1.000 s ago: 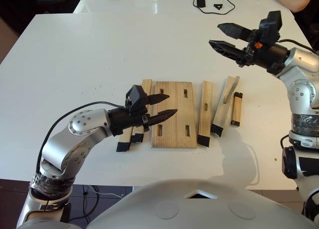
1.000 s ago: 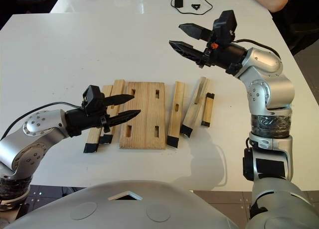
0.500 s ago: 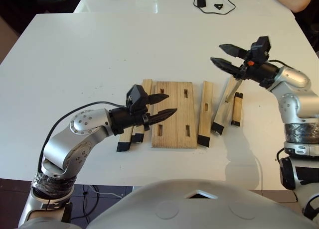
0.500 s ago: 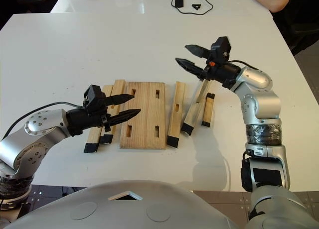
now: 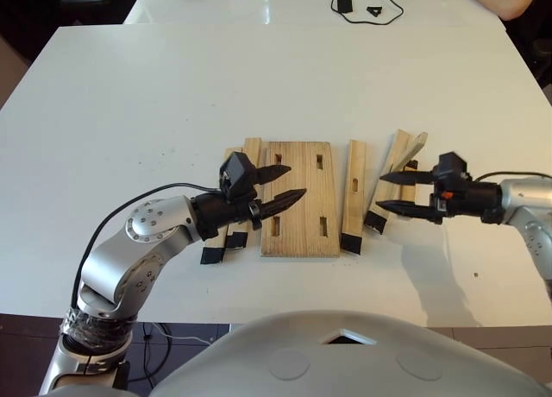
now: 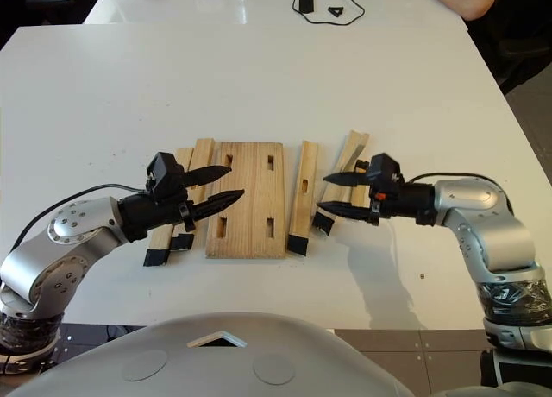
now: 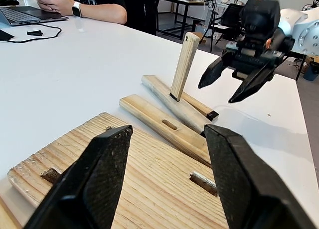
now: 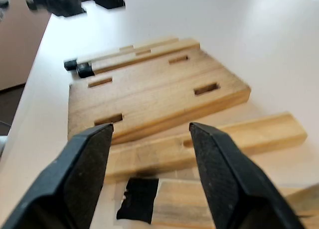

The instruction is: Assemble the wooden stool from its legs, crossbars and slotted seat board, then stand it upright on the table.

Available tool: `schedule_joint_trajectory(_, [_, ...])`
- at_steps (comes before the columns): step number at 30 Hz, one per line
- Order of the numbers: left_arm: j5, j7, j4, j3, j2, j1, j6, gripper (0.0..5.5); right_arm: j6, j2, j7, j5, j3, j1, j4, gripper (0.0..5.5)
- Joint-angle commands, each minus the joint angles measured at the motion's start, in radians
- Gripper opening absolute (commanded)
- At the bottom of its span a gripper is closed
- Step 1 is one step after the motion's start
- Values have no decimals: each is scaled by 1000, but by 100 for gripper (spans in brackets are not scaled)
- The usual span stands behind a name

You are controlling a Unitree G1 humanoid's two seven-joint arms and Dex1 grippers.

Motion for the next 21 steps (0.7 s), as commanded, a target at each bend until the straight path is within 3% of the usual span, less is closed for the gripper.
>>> schedule_joint_trajectory(1, [19,10,-11,-18,-7,6,-2,268,-86,53,-22,-98,78,-19,73,282])
schedule_joint_trajectory(11, [37,33,-24,-37,-21,35,-10,268,-254,21,-14,-262,113,-65,292,282])
schedule_joint_trajectory(21, [57,54,-38,-46,-35,74,-25,268,-279,-78,63,-212,18,-139,291,282])
